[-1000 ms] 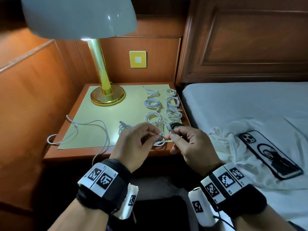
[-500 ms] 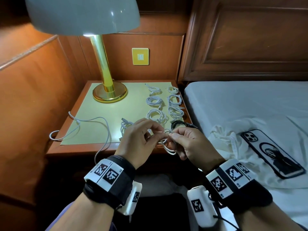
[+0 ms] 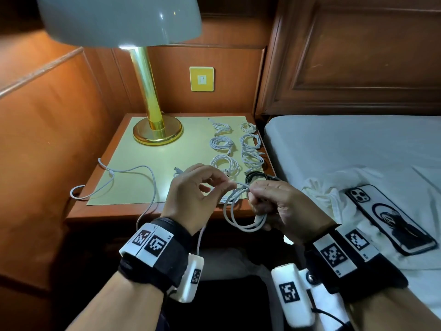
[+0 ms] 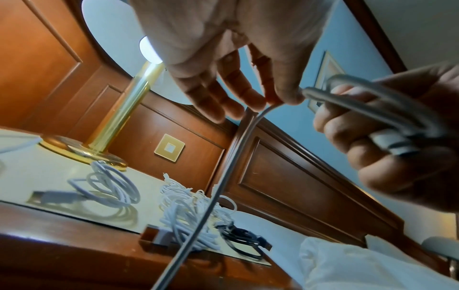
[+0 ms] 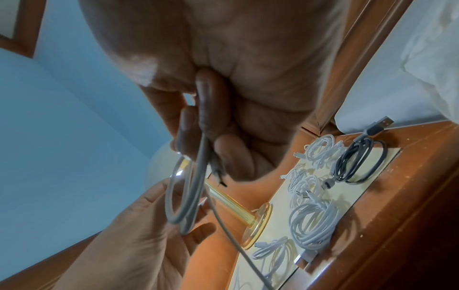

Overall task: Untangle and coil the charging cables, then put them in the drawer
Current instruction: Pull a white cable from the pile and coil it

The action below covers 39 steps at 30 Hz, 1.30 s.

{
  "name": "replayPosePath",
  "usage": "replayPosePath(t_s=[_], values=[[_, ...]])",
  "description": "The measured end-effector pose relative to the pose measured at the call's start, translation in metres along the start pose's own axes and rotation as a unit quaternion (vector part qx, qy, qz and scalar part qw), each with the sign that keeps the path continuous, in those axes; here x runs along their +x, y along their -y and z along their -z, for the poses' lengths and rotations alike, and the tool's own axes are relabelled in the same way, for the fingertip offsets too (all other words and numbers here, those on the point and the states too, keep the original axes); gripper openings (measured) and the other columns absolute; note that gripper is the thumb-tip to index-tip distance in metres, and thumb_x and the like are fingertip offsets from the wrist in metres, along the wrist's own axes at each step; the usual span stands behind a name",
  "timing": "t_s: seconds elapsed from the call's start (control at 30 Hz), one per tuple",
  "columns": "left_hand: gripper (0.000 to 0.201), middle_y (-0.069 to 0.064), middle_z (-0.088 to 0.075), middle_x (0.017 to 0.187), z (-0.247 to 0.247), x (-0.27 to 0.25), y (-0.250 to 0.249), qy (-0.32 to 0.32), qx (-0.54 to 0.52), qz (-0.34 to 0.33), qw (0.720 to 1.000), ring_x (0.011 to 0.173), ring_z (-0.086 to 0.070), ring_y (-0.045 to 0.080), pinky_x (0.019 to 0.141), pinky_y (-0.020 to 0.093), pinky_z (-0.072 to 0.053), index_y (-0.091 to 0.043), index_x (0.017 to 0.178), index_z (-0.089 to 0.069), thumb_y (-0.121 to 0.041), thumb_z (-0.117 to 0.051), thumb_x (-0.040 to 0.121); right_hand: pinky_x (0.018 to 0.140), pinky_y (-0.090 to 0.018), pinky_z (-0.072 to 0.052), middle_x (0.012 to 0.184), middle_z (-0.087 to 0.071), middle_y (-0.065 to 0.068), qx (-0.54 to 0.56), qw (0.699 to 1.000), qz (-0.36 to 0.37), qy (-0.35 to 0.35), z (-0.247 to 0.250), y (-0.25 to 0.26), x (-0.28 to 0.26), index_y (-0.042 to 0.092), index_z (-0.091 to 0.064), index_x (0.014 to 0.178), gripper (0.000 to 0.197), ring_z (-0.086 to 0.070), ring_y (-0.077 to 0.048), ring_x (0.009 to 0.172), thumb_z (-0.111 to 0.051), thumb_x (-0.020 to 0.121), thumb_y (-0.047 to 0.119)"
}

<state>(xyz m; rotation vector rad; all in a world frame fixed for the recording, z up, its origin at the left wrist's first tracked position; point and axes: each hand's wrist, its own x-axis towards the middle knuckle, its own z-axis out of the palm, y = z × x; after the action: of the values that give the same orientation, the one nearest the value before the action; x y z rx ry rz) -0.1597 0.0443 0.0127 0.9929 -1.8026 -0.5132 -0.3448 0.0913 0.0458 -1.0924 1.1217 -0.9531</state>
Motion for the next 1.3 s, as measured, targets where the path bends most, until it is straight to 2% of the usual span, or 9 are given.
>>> replayPosePath(t_s=[0.2,0.37,0.53,0.7,0.83,0.93,1.03,1.1,1.3], values=[[0.008,-0.013,-0.073,0.072,-0.008,-0.004,-0.007,0.028,-0.096,0.138,0.985,0.066,-0.069,0.009,0.067,0.034,-0.059,-0.027,0.079,-0.078,-0.032,-0.075,0.085,0.045,-0.023,-0.028,0.049,-0.04,0.009,0.004,0.999,0.037,-0.009,0.001,0.001,-0.001,0.009,-0.049,0.072,0.029,-0.035,-0.007,0.045,-0.054,0.098,0.022],[0.038,0.001,-0.075,0.073,-0.006,-0.006,-0.019,0.071,-0.205,0.183,0.959,0.07,-0.072,0.021,0.071,0.039,-0.059,-0.012,0.08,-0.075,-0.048,-0.065,0.09,0.047,-0.024,-0.027,0.049,-0.044,0.013,-0.024,0.997,0.055,-0.044,0.0,0.0,0.001,0.008,-0.048,0.075,0.032,-0.04,-0.002,0.045,-0.041,0.105,0.016],[0.015,0.006,-0.076,0.078,-0.011,-0.009,-0.019,0.076,-0.28,0.232,0.928,0.073,-0.074,0.018,0.07,0.03,-0.06,-0.008,0.102,-0.064,-0.007,-0.072,0.088,0.05,-0.028,-0.025,0.052,-0.048,0.015,-0.074,0.992,0.065,-0.074,-0.002,-0.005,0.006,0.01,-0.052,0.077,0.03,-0.046,-0.002,0.048,-0.044,0.106,0.016],[0.03,0.016,-0.066,0.085,-0.012,-0.006,-0.025,0.046,-0.506,0.303,0.806,0.07,-0.062,0.019,0.065,0.026,-0.055,-0.005,0.109,-0.057,-0.004,-0.072,0.083,0.051,-0.012,-0.037,0.058,-0.058,0.013,-0.136,0.978,0.118,-0.1,-0.002,-0.006,0.006,0.013,-0.058,0.076,0.032,-0.052,0.0,0.055,-0.047,0.105,0.019],[0.039,0.014,-0.061,0.084,-0.013,-0.003,-0.031,0.074,-0.586,0.328,0.737,0.073,-0.055,0.022,0.072,0.034,-0.047,-0.004,0.115,-0.049,-0.001,-0.061,0.077,0.055,-0.022,-0.034,0.064,-0.051,0.007,-0.207,0.955,0.165,-0.137,0.004,-0.014,0.01,0.011,-0.058,0.079,0.03,-0.043,-0.005,0.055,-0.052,0.104,0.027],[0.038,0.011,-0.063,0.082,-0.016,-0.003,-0.033,0.061,-0.525,0.317,0.787,0.071,-0.061,0.018,0.065,0.026,-0.054,-0.007,0.105,-0.05,0.002,-0.069,0.073,0.058,-0.026,-0.037,0.064,-0.05,0.008,-0.21,0.948,0.196,-0.136,0.002,-0.014,0.008,0.013,-0.058,0.077,0.03,-0.044,-0.008,0.059,-0.052,0.1,0.031],[0.033,0.005,-0.057,0.079,-0.017,-0.004,-0.028,0.033,-0.301,0.245,0.921,0.07,-0.056,0.014,0.061,0.022,-0.051,-0.014,0.094,-0.049,0.004,-0.071,0.077,0.06,-0.027,-0.04,0.065,-0.051,0.006,-0.227,0.94,0.206,-0.147,0.0,-0.013,0.006,0.013,-0.059,0.078,0.026,-0.045,-0.009,0.061,-0.055,0.102,0.022],[0.032,-0.002,-0.055,0.081,-0.015,-0.005,-0.025,0.022,-0.113,0.187,0.976,0.07,-0.055,0.011,0.059,0.026,-0.049,-0.02,0.091,-0.049,-0.006,-0.074,0.078,0.06,-0.031,-0.043,0.066,-0.056,0.001,-0.246,0.931,0.213,-0.163,0.0,-0.013,0.006,0.017,-0.061,0.079,0.024,-0.05,-0.014,0.061,-0.056,0.102,0.02],[0.019,0.006,-0.07,0.069,-0.013,-0.009,-0.03,0.008,-0.107,0.205,0.973,0.065,-0.069,0.028,0.064,0.046,-0.058,-0.022,0.073,-0.059,-0.018,-0.077,0.078,0.056,-0.017,-0.041,0.068,-0.062,0.004,-0.344,0.879,0.261,-0.203,0.005,-0.011,0.003,0.021,-0.063,0.083,0.018,-0.057,-0.015,0.065,-0.059,0.1,0.025]])
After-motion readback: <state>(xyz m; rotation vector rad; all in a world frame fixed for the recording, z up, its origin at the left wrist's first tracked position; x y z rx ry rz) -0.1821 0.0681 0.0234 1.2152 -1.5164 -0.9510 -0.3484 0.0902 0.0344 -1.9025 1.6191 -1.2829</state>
